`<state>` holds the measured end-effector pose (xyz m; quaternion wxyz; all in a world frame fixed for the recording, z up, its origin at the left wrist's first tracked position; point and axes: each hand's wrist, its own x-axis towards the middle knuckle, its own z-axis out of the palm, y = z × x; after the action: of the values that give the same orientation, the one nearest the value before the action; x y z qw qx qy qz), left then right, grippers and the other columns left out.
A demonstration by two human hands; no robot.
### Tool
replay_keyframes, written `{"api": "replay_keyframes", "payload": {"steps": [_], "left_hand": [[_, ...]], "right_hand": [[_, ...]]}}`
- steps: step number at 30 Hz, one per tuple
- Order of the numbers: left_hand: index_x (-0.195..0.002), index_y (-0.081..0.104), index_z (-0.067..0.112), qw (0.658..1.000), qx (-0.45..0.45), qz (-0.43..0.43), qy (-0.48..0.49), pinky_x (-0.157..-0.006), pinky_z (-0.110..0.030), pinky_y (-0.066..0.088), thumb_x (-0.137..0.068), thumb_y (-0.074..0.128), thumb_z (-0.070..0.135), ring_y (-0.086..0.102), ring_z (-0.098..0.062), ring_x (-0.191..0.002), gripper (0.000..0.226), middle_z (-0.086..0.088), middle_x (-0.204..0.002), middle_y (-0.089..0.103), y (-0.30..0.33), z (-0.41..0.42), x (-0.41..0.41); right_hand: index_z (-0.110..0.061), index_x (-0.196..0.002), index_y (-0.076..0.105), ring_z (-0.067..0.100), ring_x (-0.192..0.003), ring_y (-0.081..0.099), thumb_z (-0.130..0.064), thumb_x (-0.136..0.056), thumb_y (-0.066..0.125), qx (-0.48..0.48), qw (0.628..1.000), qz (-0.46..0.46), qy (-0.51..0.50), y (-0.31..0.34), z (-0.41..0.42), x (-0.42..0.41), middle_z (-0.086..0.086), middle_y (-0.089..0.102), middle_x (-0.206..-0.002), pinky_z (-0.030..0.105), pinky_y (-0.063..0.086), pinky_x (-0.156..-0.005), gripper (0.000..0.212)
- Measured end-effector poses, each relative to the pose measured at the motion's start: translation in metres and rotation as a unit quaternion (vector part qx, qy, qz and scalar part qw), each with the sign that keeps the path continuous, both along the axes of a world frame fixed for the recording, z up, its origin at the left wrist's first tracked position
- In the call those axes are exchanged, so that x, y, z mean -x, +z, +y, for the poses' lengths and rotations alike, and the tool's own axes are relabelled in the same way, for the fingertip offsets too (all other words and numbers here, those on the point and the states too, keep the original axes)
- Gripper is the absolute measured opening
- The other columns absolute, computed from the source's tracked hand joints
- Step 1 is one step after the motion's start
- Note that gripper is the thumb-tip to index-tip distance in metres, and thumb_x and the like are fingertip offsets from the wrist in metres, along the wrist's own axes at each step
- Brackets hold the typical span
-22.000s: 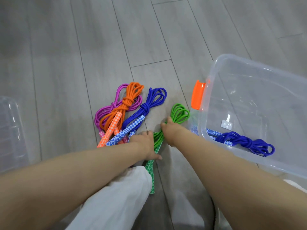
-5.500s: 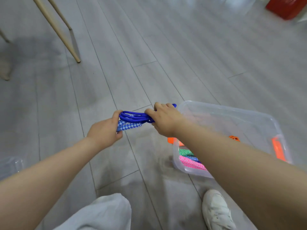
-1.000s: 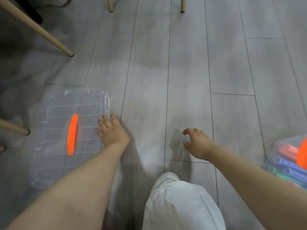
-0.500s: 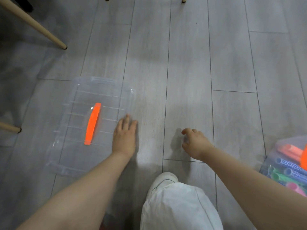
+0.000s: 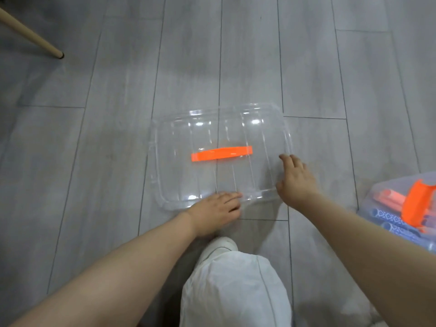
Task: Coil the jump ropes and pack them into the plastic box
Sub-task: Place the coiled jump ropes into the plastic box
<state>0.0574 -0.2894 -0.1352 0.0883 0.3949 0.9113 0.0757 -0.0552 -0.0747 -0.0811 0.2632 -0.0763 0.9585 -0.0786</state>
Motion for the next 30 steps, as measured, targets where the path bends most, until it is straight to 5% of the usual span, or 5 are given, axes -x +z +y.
{"api": "replay_keyframes", "payload": {"steps": [5,10,14,18,30], "left_hand": [[-0.101,0.063,0.019,0.998,-0.022,-0.016,-0.063,-0.103,-0.034,0.044,-0.085,0.041,0.014,0.055,-0.021,-0.122,0.028,-0.006,-0.127,0.061,-0.004,0.004,-0.001],[-0.108,0.048,0.024,0.977,-0.139,-0.046,0.157,-0.099,-0.032,0.034,-0.067,0.038,0.006,0.052,-0.023,-0.106,0.046,-0.005,-0.112,0.057,0.007,-0.001,0.004],[-0.132,0.047,0.015,0.902,-0.113,-0.038,0.414,-0.113,-0.047,0.028,-0.071,0.038,0.012,0.039,-0.032,-0.133,0.061,-0.011,-0.137,0.048,0.011,-0.022,0.018],[-0.153,0.015,0.011,0.798,-0.043,-0.09,0.594,-0.12,-0.042,0.002,-0.09,0.041,0.023,0.006,-0.028,-0.148,0.069,-0.009,-0.161,0.01,0.009,-0.04,0.023],[-0.148,0.03,0.013,0.775,-0.074,-0.092,0.621,-0.117,-0.044,0.021,-0.084,0.043,-0.007,0.015,-0.033,-0.144,0.068,-0.007,-0.159,0.019,0.011,-0.054,0.017]], "right_hand": [[-0.012,-0.148,0.024,0.036,-0.131,0.035,-0.013,-0.088,0.053,-0.034,0.998,-0.022,-0.054,-0.006,0.016,-0.002,0.015,0.031,-0.148,0.04,0.032,-0.106,0.067],[-0.011,-0.146,0.025,0.04,-0.132,0.029,0.003,-0.082,0.047,0.001,0.995,0.021,-0.098,-0.016,0.026,-0.018,0.02,0.021,-0.152,0.043,0.031,-0.106,0.069],[-0.013,-0.15,0.017,0.036,-0.141,0.019,0.0,-0.083,0.05,0.03,0.983,0.027,-0.177,-0.024,0.034,-0.029,0.019,0.014,-0.156,0.045,0.024,-0.114,0.076],[-0.008,-0.152,0.017,0.034,-0.143,0.021,-0.003,-0.084,0.047,0.065,0.97,0.039,-0.233,-0.029,0.044,-0.041,0.018,0.019,-0.157,0.044,0.02,-0.118,0.074],[-0.009,-0.146,0.035,0.033,-0.129,0.044,0.001,-0.089,0.044,0.128,0.949,0.072,-0.28,-0.035,0.049,-0.05,0.016,0.046,-0.142,0.041,0.036,-0.108,0.058]]}}
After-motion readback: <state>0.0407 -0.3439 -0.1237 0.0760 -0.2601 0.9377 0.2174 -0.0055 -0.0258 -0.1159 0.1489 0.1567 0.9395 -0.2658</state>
